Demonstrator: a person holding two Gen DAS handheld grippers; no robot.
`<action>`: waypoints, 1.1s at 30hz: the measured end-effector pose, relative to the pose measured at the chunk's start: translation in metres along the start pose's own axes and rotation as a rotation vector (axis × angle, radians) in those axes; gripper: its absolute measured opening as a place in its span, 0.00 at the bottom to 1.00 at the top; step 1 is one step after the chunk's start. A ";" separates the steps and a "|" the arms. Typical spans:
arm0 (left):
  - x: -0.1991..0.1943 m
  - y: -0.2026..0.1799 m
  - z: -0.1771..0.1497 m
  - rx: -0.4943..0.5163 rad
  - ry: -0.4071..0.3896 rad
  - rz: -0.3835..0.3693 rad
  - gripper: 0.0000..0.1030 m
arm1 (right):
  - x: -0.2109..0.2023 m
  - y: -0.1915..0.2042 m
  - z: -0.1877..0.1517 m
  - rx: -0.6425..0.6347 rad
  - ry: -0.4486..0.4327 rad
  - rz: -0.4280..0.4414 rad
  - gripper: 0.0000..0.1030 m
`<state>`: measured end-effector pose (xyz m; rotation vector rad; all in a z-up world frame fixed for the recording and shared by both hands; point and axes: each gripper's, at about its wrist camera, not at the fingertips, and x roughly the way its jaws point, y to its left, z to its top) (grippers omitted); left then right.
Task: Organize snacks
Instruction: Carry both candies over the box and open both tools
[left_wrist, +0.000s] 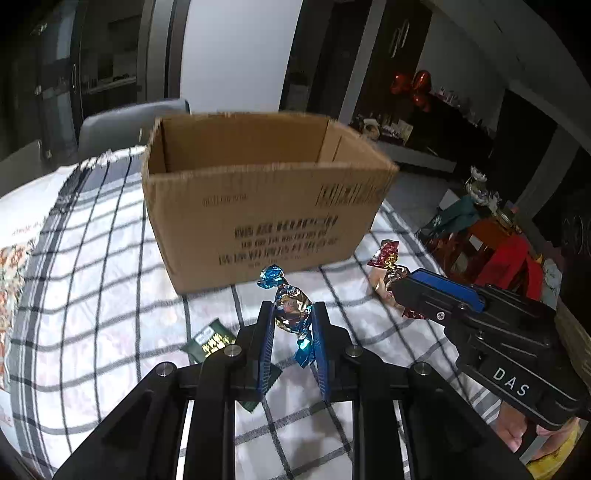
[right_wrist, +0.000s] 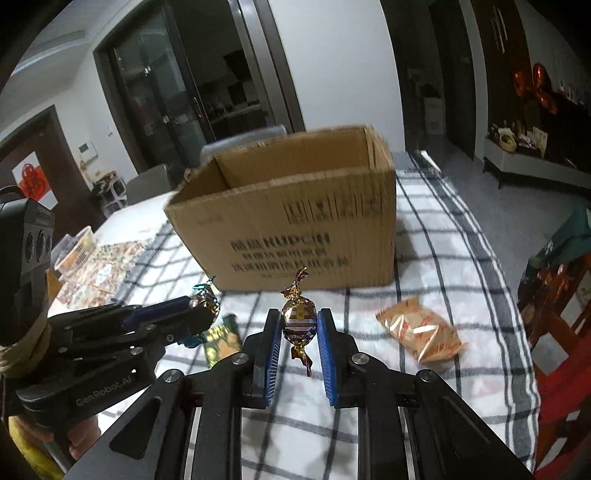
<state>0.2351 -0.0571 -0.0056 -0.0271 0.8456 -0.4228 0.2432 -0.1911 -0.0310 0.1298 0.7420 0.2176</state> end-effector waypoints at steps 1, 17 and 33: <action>-0.004 -0.001 0.003 0.004 -0.010 0.000 0.21 | -0.002 0.001 0.003 -0.002 -0.009 0.002 0.21; -0.031 -0.004 0.068 0.083 -0.132 0.043 0.21 | -0.012 0.004 0.068 -0.050 -0.121 0.000 0.21; 0.014 0.016 0.129 0.090 -0.103 0.083 0.21 | 0.032 -0.003 0.134 -0.136 -0.096 -0.041 0.21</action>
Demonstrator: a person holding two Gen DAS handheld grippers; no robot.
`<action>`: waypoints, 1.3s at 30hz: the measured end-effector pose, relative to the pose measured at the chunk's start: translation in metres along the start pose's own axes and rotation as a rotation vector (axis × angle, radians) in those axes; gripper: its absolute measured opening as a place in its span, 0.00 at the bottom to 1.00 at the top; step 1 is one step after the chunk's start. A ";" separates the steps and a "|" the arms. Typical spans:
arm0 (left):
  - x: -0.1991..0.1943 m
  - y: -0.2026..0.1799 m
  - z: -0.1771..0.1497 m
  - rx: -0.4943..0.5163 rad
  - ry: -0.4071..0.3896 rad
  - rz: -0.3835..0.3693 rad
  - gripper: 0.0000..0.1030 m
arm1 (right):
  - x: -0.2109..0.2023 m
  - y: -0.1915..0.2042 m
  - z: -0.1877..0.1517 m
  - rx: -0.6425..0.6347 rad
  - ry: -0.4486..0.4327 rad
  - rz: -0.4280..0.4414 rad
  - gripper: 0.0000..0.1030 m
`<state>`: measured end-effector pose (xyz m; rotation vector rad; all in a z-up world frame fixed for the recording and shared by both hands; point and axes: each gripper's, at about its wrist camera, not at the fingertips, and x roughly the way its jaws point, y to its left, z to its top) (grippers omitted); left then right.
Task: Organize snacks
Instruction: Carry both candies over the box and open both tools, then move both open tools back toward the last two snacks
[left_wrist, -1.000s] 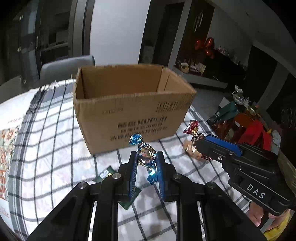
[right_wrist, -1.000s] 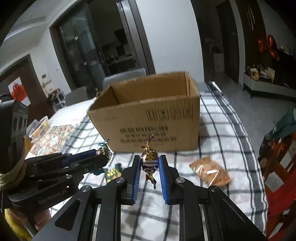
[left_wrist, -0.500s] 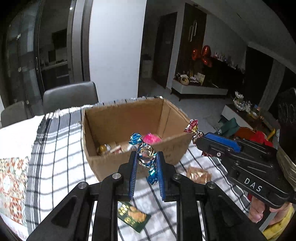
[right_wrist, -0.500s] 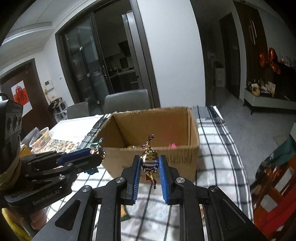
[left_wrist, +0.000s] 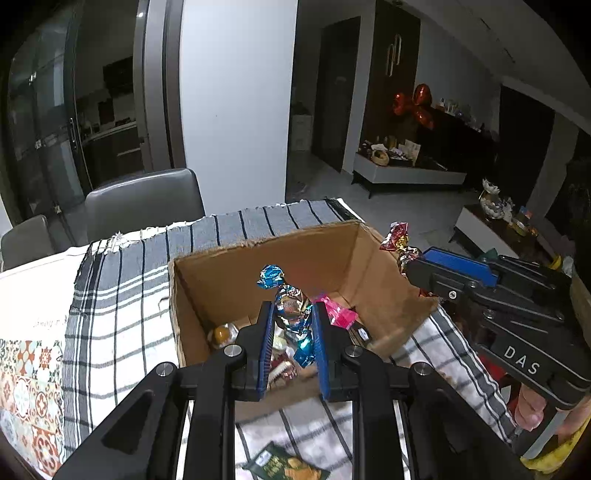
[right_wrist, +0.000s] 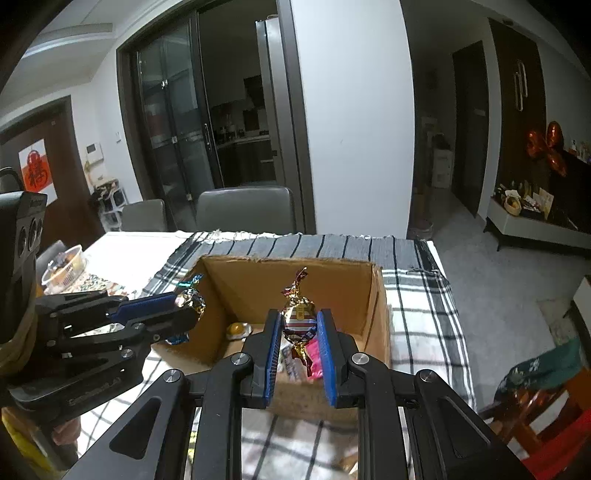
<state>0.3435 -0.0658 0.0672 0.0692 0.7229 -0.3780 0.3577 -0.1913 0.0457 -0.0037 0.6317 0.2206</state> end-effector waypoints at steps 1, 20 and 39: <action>0.004 0.001 0.003 0.000 0.002 0.011 0.21 | 0.003 0.000 0.002 -0.002 0.003 0.000 0.21; -0.021 -0.029 -0.016 0.009 -0.013 0.069 0.41 | -0.018 -0.012 -0.020 -0.028 0.033 0.016 0.34; 0.017 -0.074 -0.091 -0.013 0.181 0.030 0.41 | -0.009 -0.050 -0.112 -0.047 0.290 -0.004 0.46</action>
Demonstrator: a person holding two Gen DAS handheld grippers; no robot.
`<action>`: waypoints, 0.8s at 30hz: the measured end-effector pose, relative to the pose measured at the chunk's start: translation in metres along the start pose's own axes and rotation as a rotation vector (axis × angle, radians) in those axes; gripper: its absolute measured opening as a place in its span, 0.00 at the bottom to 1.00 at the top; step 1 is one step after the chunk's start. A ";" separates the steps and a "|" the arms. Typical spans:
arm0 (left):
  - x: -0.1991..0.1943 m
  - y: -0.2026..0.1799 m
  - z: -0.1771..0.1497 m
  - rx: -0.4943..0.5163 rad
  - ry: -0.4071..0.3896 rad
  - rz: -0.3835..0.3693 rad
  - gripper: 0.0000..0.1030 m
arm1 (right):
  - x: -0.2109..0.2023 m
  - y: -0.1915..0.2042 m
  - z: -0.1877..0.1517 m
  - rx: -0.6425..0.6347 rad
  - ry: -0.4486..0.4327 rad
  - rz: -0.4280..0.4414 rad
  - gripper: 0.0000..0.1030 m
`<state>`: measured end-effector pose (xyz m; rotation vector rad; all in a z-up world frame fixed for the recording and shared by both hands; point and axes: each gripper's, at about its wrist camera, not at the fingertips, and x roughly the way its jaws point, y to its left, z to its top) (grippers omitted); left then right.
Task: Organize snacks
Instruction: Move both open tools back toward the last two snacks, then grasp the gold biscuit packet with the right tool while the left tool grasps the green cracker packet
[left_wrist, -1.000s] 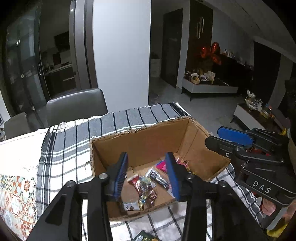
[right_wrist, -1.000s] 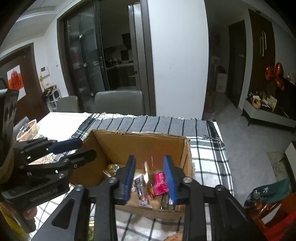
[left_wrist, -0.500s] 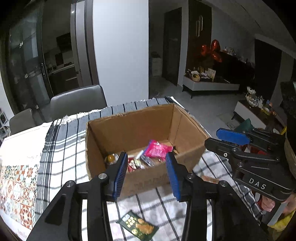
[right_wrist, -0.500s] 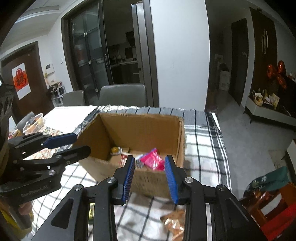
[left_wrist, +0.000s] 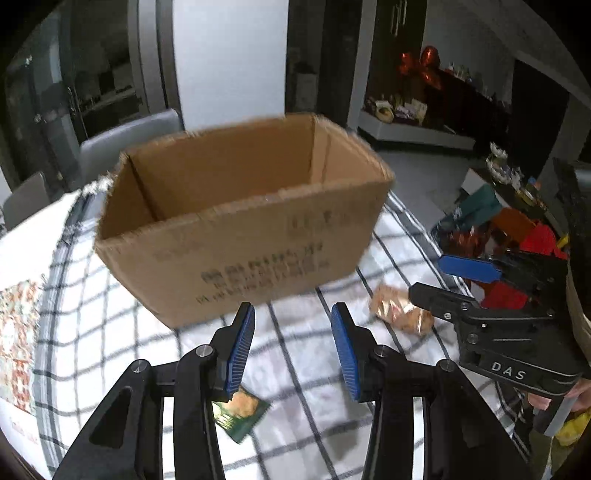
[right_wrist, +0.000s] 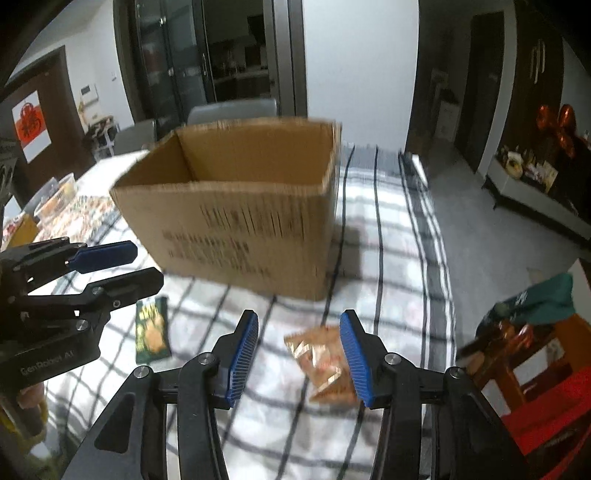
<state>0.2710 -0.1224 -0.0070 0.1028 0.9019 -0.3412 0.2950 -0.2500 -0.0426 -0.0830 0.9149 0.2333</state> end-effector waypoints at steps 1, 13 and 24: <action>0.004 -0.002 -0.003 0.000 0.012 0.002 0.42 | 0.004 -0.002 -0.003 0.006 0.017 0.008 0.46; 0.048 -0.015 -0.022 -0.042 0.117 -0.029 0.48 | 0.051 -0.024 -0.026 -0.001 0.159 -0.010 0.58; 0.071 -0.009 -0.030 -0.076 0.170 -0.029 0.48 | 0.074 -0.019 -0.022 -0.053 0.192 -0.038 0.61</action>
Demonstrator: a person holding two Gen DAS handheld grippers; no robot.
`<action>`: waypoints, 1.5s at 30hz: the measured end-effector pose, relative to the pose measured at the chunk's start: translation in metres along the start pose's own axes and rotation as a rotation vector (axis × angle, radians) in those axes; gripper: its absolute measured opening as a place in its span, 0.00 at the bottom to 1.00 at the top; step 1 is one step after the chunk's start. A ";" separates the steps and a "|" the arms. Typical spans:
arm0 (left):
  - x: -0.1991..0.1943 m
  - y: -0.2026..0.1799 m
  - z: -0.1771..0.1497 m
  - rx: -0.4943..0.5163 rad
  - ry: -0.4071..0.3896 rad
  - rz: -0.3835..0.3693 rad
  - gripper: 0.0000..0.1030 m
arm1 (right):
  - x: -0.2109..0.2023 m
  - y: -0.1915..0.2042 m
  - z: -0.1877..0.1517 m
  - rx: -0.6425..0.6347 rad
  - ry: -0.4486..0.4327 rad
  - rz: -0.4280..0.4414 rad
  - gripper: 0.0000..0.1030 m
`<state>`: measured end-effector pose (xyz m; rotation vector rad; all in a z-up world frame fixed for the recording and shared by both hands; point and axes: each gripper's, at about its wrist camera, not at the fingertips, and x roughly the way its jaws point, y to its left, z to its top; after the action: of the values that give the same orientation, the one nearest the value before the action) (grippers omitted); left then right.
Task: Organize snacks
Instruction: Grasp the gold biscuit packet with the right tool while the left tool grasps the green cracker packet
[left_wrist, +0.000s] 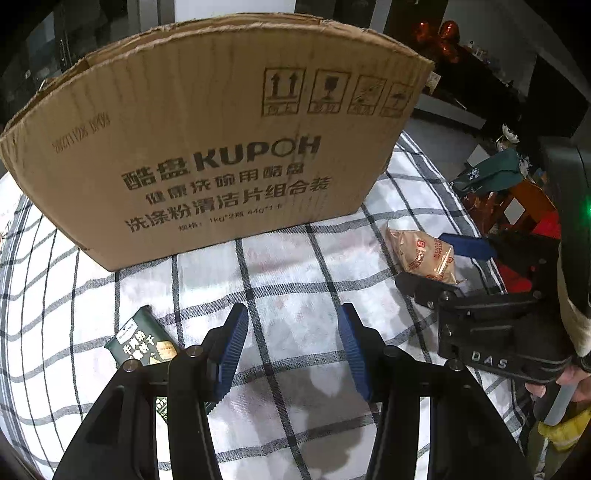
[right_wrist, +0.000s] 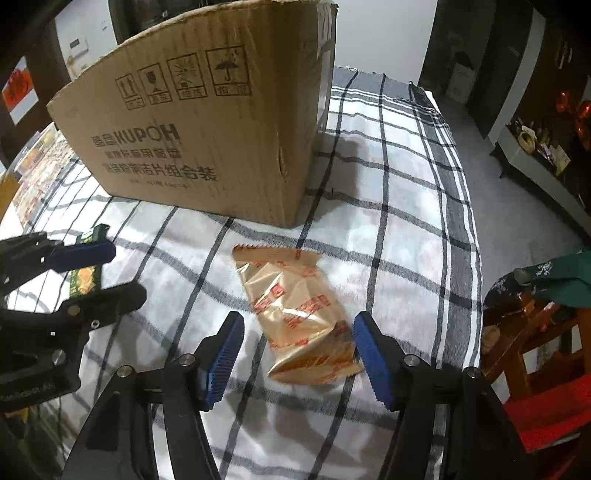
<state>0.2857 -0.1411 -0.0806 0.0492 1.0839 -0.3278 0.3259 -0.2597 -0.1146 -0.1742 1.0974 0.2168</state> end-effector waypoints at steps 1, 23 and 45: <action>0.002 0.000 0.001 -0.001 0.001 0.001 0.48 | 0.001 0.000 0.001 0.003 -0.001 0.004 0.61; -0.049 0.053 -0.027 -0.103 -0.074 -0.020 0.48 | -0.059 0.064 0.000 0.093 -0.214 0.012 0.45; -0.015 0.085 -0.044 -0.241 -0.012 0.171 0.51 | -0.028 0.088 -0.018 0.171 -0.216 0.085 0.45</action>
<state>0.2657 -0.0483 -0.0981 -0.0746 1.0924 -0.0424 0.2754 -0.1812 -0.1006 0.0484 0.9040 0.2114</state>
